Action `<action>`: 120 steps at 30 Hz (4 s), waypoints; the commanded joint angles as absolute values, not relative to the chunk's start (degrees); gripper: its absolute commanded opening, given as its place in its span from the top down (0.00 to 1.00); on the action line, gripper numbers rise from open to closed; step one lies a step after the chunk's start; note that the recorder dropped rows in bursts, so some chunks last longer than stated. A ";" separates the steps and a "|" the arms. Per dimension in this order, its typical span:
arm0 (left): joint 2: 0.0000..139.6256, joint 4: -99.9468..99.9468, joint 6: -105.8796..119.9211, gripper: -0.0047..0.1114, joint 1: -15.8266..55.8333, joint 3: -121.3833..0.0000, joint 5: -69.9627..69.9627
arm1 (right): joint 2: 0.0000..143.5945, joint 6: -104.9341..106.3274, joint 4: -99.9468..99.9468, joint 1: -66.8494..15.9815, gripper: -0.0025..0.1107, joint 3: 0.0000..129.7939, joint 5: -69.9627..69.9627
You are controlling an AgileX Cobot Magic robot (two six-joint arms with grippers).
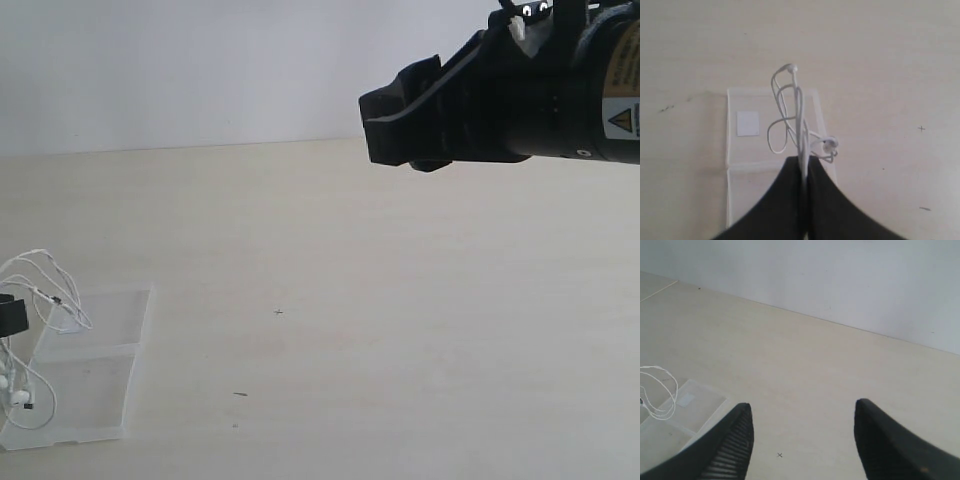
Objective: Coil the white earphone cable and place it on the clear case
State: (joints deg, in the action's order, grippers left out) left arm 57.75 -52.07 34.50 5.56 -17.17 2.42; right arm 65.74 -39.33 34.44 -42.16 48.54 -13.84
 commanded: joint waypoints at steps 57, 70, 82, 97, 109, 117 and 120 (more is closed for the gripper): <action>79.03 -52.69 34.08 0.62 8.65 -25.04 0.00 | 65.48 -39.00 34.47 -42.02 0.46 48.36 -13.57; 79.03 -52.69 34.29 0.53 8.65 -25.96 -1.69 | 65.48 -39.00 34.37 -42.02 0.46 48.36 -13.57; 79.03 -52.70 34.93 0.52 8.65 -25.96 -1.81 | 65.48 -39.00 34.37 -42.02 0.46 48.36 -13.57; 76.61 -50.70 35.54 0.52 -5.94 -25.96 7.50 | 65.48 -39.00 34.37 -42.02 0.46 48.36 -13.57; 68.16 -50.24 35.60 0.52 -9.76 -25.96 8.89 | 65.48 -39.00 34.36 -42.02 0.46 48.36 -13.57; 67.67 -48.53 35.60 0.52 -11.52 -25.96 14.15 | 65.48 -39.00 34.36 -42.02 0.46 48.36 -13.57; 66.96 -48.83 35.42 0.54 -11.52 -25.96 17.79 | 65.48 -39.00 33.85 -42.02 0.46 48.36 -13.71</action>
